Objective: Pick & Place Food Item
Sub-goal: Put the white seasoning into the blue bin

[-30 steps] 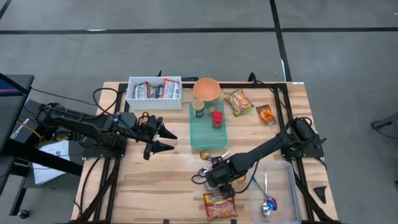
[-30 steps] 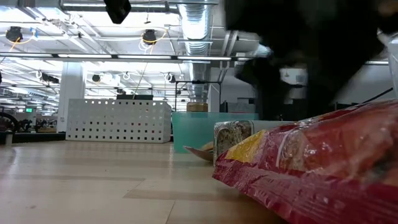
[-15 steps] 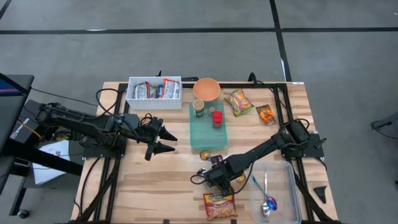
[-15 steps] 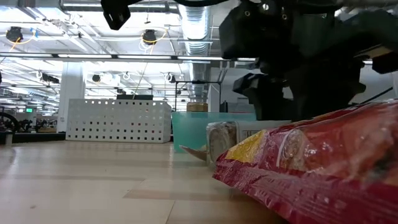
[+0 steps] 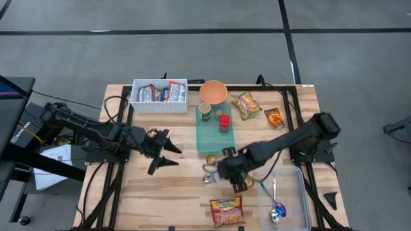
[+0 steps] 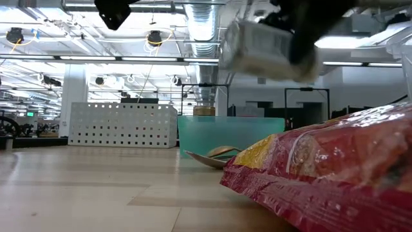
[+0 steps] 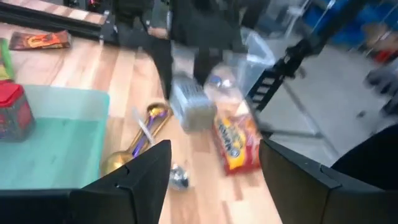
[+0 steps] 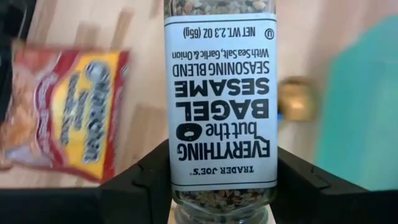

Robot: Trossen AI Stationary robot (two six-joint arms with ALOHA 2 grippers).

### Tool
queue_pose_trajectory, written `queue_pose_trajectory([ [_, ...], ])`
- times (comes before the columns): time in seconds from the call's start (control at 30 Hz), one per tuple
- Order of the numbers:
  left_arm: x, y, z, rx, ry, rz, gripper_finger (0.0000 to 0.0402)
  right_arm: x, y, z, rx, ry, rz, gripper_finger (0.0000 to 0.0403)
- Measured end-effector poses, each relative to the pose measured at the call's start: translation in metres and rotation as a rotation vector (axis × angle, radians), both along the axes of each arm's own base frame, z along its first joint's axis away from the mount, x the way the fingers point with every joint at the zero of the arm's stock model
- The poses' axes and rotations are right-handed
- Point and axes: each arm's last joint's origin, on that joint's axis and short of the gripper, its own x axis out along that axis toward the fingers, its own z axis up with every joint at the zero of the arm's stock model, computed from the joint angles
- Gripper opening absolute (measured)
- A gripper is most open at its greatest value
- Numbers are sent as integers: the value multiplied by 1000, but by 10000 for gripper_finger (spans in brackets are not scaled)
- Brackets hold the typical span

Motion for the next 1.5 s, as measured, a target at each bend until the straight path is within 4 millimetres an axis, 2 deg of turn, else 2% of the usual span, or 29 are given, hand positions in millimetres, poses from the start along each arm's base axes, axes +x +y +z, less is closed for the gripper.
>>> queue_pose_trajectory([
  [0.07,6,-7,-1,61,8,6,245,2,-11,12,4,-34,-37,191],
  [0.2,32,-18,-4,184,32,1,276,15,-34,34,7,-71,-116,191],
  [0.37,62,-20,3,257,0,81,323,29,-52,61,23,-158,-166,191],
  [0.43,68,-16,5,255,-23,142,341,28,-56,68,17,-141,-178,190],
  [0.63,67,-5,20,220,-109,273,371,29,-57,83,-24,-195,-187,190],
  [0.83,67,-1,19,212,-99,290,369,30,-55,84,-17,-209,-165,190],
  [1.0,69,-5,16,200,-86,238,367,32,-62,84,-35,-211,-170,190],
  [1.3,71,-1,13,218,-73,264,365,34,-68,87,-22,-249,-162,190],
  [1.4,73,1,11,216,-63,273,351,34,-68,88,-20,-252,-158,190],
  [1.5,74,3,8,208,-39,290,317,35,-69,88,-22,-251,-158,190],
])
